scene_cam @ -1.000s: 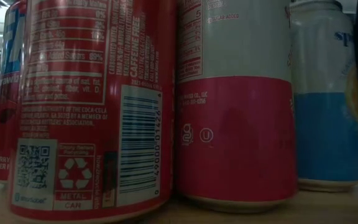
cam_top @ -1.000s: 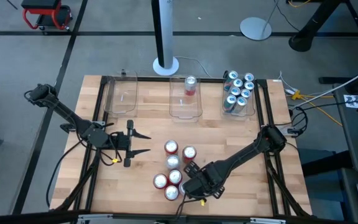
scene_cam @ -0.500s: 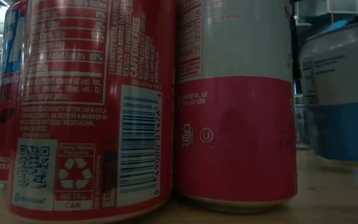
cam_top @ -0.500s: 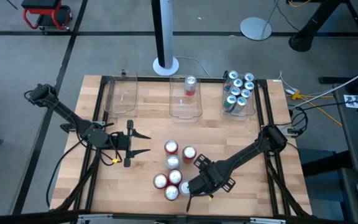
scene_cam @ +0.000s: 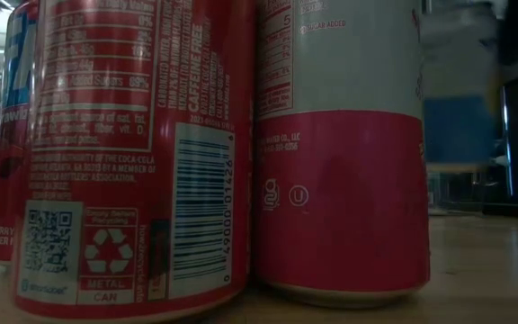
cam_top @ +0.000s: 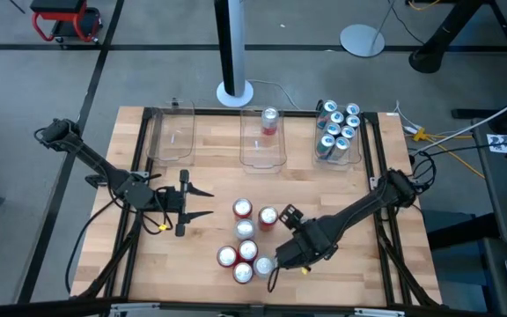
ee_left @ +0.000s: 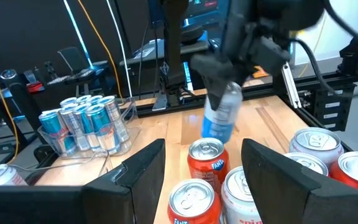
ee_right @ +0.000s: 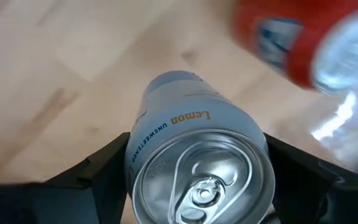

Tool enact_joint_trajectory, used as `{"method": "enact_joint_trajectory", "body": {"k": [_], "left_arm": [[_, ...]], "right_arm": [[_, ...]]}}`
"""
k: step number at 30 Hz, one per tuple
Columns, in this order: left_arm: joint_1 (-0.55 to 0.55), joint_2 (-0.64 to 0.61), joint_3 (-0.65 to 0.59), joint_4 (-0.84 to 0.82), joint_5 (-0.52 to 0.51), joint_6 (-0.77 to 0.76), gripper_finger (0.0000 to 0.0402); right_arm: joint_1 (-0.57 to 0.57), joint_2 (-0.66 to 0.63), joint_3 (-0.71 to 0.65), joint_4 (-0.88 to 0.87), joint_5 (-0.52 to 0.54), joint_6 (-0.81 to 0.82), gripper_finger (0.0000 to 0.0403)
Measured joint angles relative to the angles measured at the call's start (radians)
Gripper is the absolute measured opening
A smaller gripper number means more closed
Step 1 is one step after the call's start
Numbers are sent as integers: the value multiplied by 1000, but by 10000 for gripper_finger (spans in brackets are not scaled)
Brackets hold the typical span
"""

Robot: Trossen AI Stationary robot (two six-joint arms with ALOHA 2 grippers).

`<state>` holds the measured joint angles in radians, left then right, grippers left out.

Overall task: Sort soda cans
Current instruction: Put the blue soda can into the center transparent bin

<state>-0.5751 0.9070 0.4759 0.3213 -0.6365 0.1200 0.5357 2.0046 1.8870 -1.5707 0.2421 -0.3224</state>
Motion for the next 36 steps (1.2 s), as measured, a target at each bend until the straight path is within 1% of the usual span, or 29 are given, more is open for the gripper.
{"method": "enact_joint_trajectory", "body": {"k": [5,10,16,19,23,28,30,34,36], "left_arm": [[0,0,0,0,0,2,202],[0,0,0,0,0,2,202],[0,0,0,1,0,3,202],[0,0,0,2,0,3,202],[0,0,0,2,0,3,202],[0,0,0,2,0,3,202],[0,0,0,2,0,3,202],[0,0,0,2,0,3,202],[0,0,0,2,0,3,202]], "right_arm": [[-37,-78,0,-2,91,-23,295],[-103,-144,0,-2,171,-100,296],[-233,-193,0,-2,300,-198,297],[-311,-197,0,2,325,-257,298],[-410,-196,0,37,334,-336,298],[-517,-196,0,171,330,-462,298],[-564,-196,0,233,288,-502,298],[-659,-182,0,325,145,-545,298],[-697,-170,0,349,130,-557,298]]}}
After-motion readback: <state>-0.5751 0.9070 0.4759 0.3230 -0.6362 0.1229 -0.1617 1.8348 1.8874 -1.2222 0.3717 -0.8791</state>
